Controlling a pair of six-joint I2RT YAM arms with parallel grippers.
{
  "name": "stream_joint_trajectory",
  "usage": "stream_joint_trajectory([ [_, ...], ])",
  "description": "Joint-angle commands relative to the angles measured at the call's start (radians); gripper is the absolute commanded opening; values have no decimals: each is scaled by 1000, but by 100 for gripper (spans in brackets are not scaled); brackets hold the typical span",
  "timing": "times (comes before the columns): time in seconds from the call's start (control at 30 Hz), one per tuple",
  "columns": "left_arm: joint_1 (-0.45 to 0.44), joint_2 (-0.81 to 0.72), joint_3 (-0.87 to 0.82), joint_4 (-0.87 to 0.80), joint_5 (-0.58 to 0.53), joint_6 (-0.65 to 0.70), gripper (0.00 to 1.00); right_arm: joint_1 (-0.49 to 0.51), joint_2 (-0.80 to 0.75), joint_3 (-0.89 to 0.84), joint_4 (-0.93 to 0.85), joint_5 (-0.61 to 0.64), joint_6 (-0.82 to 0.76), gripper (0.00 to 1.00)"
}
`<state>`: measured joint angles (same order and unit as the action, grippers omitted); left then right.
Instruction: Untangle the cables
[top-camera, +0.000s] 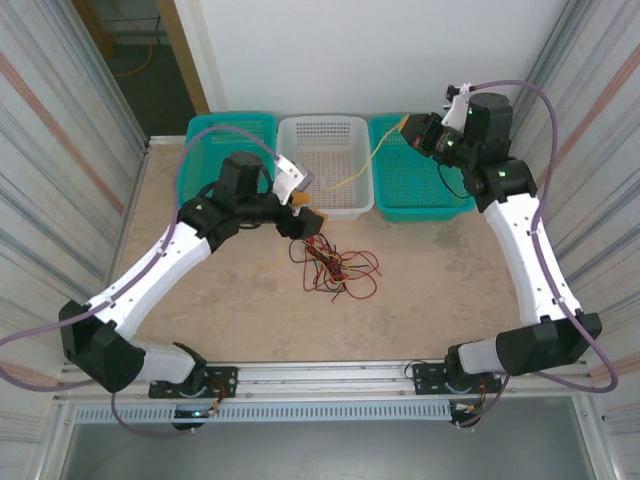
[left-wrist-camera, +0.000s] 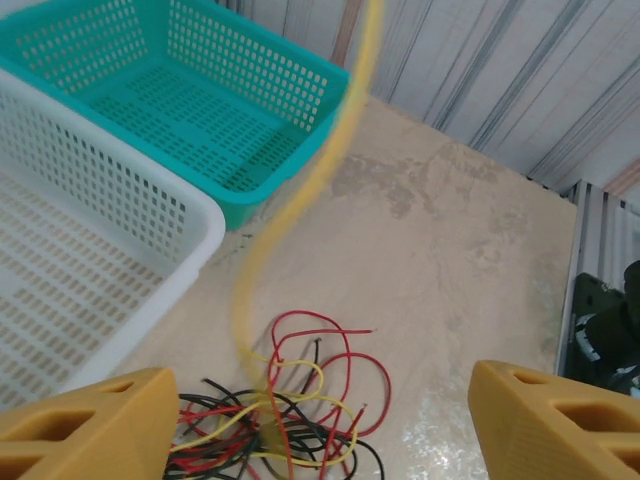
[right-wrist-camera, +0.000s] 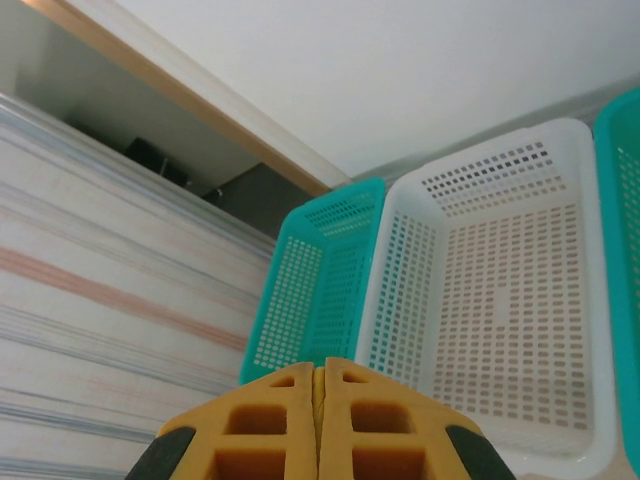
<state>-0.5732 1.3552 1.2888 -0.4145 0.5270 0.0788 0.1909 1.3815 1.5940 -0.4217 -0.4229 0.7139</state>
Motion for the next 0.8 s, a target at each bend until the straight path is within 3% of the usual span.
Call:
stream_joint_trajectory([
  [0.0, 21, 39, 0, 2, 15, -18, 68, 9, 13, 34, 35, -30, -2, 0],
  [0.17, 26, 59, 14, -9, 22, -28, 44, 10, 19, 32, 40, -36, -2, 0],
  [0.27, 27, 56, 7, 2, 30, -49, 18, 10, 24, 34, 44, -37, -4, 0],
  [0.37, 29, 47, -10, 26, 40, -76, 1, 10, 36, 42, 48, -45, 0, 0],
  [0.6, 55, 17, -42, 86, 6, -131, 0, 8, 66, 72, 45, -42, -2, 1],
  [0.73, 157, -10, -43, 92, -164, -202, 0, 4, 40, 52, -23, 126, -47, 62],
  [0.77, 191, -17, -42, 106, -215, -220, 0, 0, 32, 38, -41, 160, -58, 66],
])
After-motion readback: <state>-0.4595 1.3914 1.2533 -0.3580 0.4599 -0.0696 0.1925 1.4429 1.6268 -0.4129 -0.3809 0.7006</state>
